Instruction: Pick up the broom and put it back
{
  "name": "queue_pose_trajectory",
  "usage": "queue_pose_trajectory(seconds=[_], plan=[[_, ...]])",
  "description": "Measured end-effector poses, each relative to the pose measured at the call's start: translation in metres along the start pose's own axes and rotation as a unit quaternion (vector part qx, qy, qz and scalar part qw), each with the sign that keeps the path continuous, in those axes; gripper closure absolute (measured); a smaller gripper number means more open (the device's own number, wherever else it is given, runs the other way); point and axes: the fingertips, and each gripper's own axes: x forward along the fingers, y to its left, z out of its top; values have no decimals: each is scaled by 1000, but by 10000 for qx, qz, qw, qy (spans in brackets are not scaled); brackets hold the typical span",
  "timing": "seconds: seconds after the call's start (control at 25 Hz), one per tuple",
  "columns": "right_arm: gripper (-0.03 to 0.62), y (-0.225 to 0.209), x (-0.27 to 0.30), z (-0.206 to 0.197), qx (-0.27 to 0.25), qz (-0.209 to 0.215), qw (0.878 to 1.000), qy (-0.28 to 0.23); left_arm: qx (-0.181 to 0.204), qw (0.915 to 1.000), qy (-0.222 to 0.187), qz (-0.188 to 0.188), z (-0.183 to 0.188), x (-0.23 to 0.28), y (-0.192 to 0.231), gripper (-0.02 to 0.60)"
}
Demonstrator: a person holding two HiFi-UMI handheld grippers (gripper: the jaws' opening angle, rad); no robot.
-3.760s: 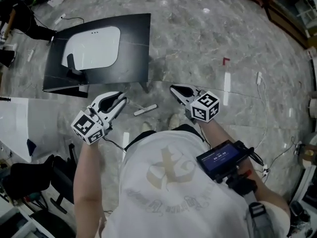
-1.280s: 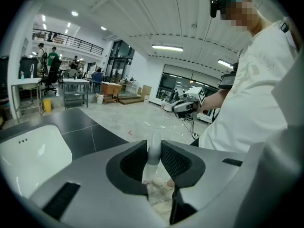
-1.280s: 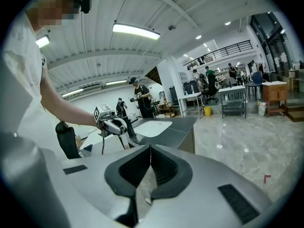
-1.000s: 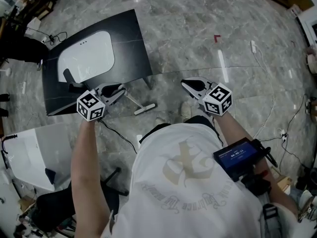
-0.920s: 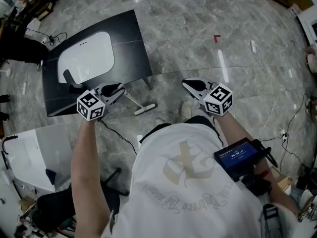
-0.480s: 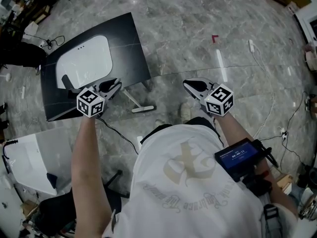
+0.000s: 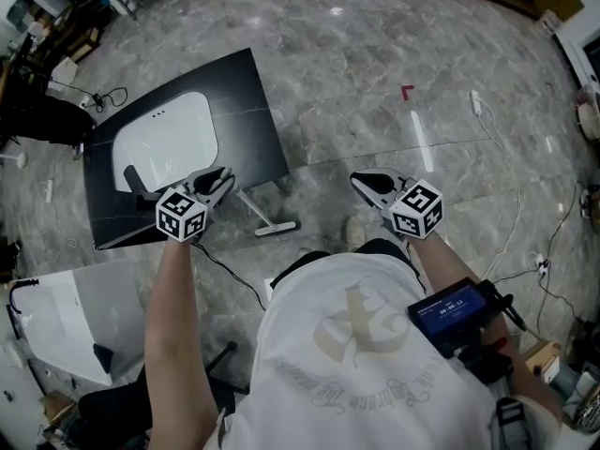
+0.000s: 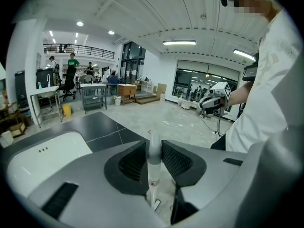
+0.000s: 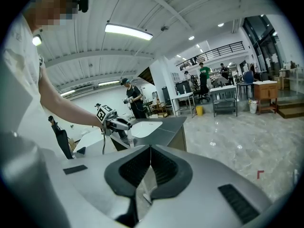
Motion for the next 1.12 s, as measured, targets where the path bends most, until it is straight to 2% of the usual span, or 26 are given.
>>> queue_pose_trajectory(seconds=[0.2, 0.4, 0.56, 0.76, 1.12], plan=[[576, -1, -3, 3, -34, 3, 10000, -14, 57, 9996, 184, 189, -6, 1, 2, 430], [576, 0, -2, 0, -17, -7, 10000, 5, -4, 9994, 26, 357, -5, -5, 2, 409], [576, 6, 8, 6, -55, 90, 9999, -12, -267, 9973, -280, 630, 2, -24, 13, 408], [576, 17, 12, 10, -101, 238, 9997, -11, -613, 9918, -733, 853, 12, -47, 5, 408], [576, 52, 25, 20, -327, 616, 9975, -80, -659, 9851, -1151, 1098, 19, -81, -40, 421]])
